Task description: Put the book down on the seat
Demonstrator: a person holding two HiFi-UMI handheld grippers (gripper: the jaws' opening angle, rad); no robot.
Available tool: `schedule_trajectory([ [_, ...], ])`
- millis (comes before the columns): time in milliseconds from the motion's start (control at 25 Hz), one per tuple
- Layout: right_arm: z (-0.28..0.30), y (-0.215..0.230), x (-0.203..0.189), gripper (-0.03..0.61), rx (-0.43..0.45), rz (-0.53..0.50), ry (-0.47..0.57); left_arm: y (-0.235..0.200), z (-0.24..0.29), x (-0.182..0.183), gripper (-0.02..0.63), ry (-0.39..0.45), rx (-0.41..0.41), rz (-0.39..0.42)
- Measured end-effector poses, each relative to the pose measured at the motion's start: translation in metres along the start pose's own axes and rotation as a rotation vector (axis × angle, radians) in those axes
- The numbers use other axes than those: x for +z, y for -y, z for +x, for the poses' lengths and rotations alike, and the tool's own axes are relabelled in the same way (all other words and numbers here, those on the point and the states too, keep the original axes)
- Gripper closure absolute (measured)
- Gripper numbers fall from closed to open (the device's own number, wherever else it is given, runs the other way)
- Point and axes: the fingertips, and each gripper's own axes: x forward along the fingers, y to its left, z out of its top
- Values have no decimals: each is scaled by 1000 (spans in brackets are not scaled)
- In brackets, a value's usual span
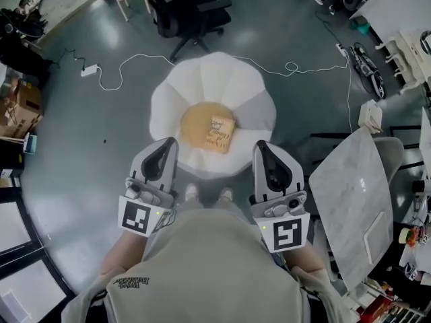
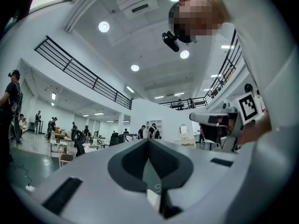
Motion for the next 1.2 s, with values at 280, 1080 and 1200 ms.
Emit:
schedule_trajectory([
  [280,5,-3,-11,569,27,69,-52,-1,-1,5,604,-5,-6,-10],
  [1080,2,6,-28,569,16,153,-91,3,10,2,604,-16,-2,-76],
  [1200,3,5,-28,569,25,158,-93,6,12,6,604,-13,-2,-75],
])
